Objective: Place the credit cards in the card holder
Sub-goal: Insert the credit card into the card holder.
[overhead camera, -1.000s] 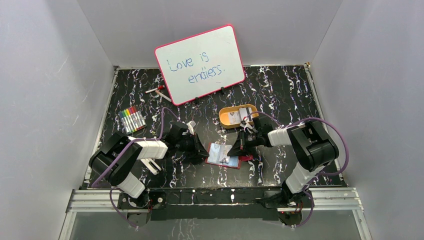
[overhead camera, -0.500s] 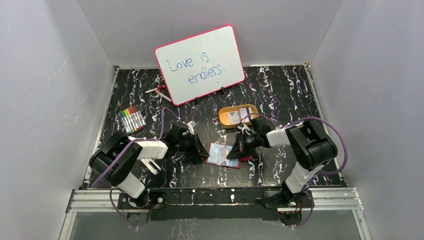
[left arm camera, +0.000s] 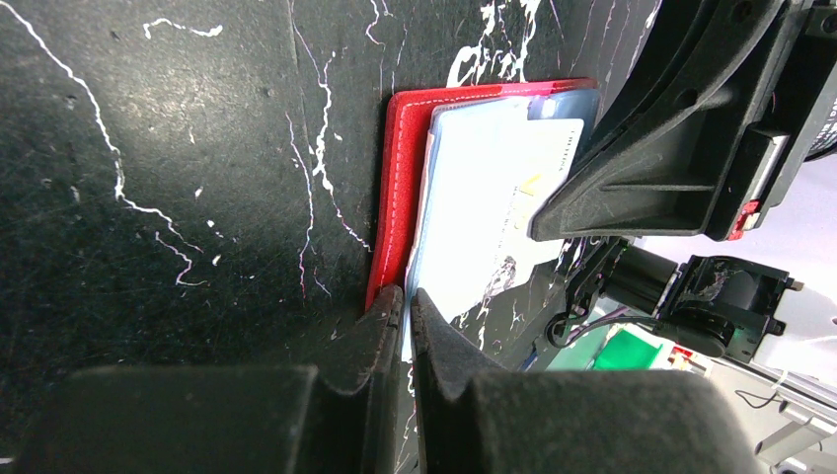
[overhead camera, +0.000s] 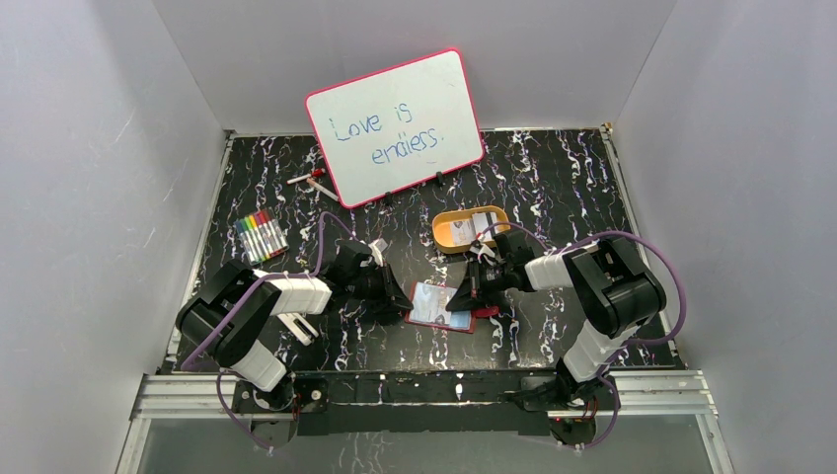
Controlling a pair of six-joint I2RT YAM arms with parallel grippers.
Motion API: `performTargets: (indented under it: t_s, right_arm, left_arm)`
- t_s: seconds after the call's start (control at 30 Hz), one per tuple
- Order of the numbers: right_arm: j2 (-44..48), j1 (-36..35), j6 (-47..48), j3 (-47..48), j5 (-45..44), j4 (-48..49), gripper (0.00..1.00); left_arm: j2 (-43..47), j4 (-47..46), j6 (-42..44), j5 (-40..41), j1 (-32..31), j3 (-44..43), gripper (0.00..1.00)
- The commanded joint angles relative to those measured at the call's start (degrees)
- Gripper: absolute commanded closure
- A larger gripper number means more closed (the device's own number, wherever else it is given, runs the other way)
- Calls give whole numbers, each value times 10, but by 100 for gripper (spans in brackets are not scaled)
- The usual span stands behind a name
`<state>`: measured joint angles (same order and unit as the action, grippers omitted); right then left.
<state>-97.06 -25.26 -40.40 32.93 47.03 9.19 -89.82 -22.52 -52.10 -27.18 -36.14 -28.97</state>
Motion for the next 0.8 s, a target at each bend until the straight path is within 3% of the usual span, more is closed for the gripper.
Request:
performTargets:
  t_s: [0.0, 0.67, 0.77]
  right_arm:
    - [4, -2, 1, 11, -52, 9, 100]
    - [-30, -54, -35, 36, -34, 56, 100]
    - [-19, -56, -41, 29, -38, 56, 78]
  left_arm:
    - [-3, 15, 7, 4, -5, -1, 94]
    - [-5, 11, 5, 0, -7, -1, 94]
    - [-2, 12, 5, 1, -7, 0, 93]
